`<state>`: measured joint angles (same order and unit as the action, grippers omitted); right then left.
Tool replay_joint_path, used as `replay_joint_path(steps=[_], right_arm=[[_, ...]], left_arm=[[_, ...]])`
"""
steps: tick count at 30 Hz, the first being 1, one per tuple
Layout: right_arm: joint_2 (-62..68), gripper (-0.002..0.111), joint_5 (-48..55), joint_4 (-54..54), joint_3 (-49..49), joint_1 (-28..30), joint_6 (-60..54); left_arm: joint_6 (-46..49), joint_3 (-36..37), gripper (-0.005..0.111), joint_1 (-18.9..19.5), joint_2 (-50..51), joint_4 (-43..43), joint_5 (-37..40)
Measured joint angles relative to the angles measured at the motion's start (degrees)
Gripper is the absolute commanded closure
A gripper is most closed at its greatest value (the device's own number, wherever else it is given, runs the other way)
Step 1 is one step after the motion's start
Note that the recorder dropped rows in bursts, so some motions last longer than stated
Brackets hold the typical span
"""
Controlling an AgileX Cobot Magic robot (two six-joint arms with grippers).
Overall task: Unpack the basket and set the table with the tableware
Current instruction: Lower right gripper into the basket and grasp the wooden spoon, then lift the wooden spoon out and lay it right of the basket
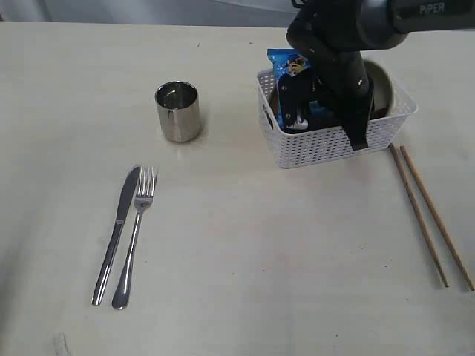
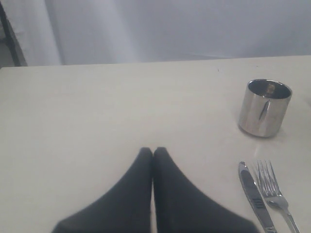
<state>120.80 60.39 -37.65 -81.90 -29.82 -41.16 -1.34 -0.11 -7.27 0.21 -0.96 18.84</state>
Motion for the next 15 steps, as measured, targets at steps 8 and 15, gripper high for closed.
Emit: replay_joint_path(steps=[8,15], right_arm=[[-3.0,0.109,0.0,2.2,0.0,0.0,0.4],[-4.1,0.109,2.1,3.9,0.0,-0.1,0.4]], left_arm=[[0.0,0.0,0.107,0.0,0.0,0.0,0.0],[0.0,0.0,0.107,0.0,0.0,0.0,0.0]])
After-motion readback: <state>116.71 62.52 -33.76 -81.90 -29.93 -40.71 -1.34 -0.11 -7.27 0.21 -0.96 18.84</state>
